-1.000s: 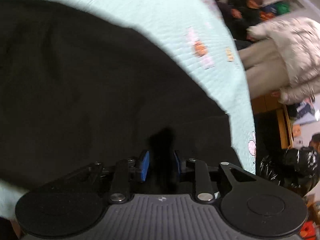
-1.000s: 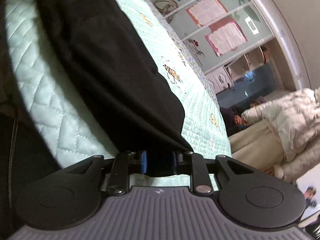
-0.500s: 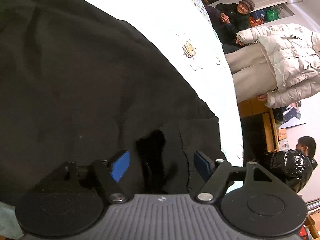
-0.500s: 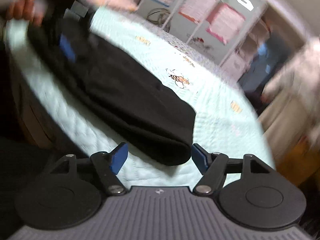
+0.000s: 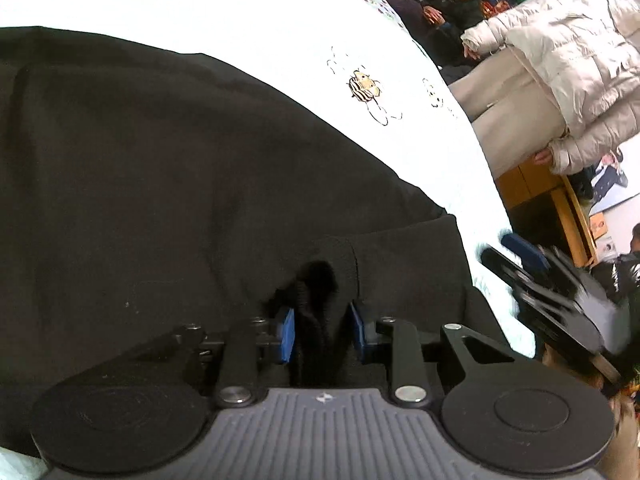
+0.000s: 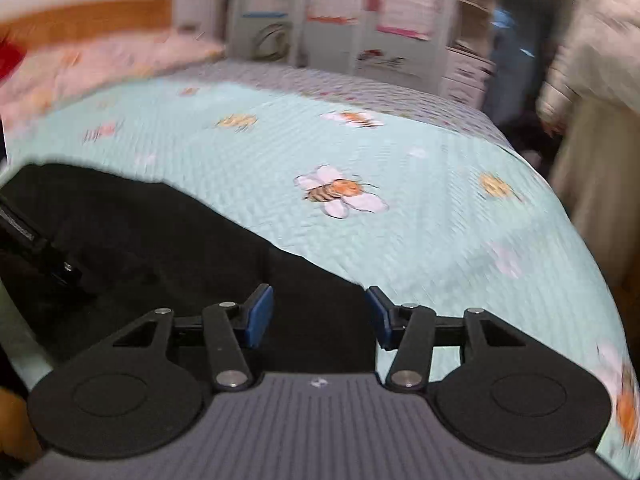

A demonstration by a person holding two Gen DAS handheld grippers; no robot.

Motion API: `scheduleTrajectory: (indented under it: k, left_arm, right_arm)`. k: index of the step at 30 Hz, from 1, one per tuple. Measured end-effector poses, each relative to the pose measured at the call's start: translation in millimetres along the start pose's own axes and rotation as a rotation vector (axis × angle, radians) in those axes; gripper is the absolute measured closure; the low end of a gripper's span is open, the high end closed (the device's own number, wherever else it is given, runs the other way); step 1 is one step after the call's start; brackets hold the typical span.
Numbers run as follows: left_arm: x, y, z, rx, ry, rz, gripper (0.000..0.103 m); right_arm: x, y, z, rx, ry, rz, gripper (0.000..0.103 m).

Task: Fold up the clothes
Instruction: 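Lower the cuff onto the folded trousers and open the left gripper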

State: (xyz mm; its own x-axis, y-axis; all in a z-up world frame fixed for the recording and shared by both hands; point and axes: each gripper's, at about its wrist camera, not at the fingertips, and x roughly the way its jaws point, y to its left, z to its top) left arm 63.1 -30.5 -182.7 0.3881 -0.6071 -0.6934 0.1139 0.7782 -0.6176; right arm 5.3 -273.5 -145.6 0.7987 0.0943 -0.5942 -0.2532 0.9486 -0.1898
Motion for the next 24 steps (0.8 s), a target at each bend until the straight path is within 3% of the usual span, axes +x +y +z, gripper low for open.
scheduleTrajectory:
  k: [2,6,7,12,17,22,24]
  left_arm:
    - [-2,-1,-1,0.014,0.005,0.002,0.074]
    - [-11,-12,-4,0.088,-0.026,0.007,0.077]
    - [-13,-14,-6,0.108,-0.031,0.005,0.078]
    - [-17,-34,-13,0.248,-0.065,-0.003,0.078]
    - [-24,-56,-19,0.382,-0.106,-0.041,0.077]
    - [-23,-64,-21,0.444,-0.121,-0.064,0.076]
    - [-21,-57,-19,0.423,-0.108,-0.074,0.075]
  right_arm:
    - [18,2,0,-0.062,0.045,0.004,0.049]
    - [34,-32,-1,0.166,0.114,0.088,0.049]
    - [33,-38,0,0.214,0.122,0.085,0.049]
    - [32,-47,19,0.193,0.179,-0.01,0.037]
    - [62,-66,76,0.075,0.421,0.156,0.03]
    - [104,-72,122,0.06,0.653,0.224,0.028]
    - [120,-68,130,0.037,0.739,0.185,0.028]
